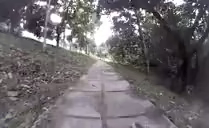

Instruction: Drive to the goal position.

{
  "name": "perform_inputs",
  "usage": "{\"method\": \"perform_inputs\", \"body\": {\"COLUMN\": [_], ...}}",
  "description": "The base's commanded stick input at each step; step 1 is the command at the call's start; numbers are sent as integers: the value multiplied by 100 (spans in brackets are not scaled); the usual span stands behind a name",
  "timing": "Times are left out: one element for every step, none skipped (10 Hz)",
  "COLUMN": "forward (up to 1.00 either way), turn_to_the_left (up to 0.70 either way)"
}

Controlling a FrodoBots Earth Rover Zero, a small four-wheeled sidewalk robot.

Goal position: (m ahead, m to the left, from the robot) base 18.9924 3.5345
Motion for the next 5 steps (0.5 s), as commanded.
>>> {"method": "perform_inputs", "body": {"forward": [70,70,70,70,70], "turn_to_the_left": [0,0,0,0,0]}}
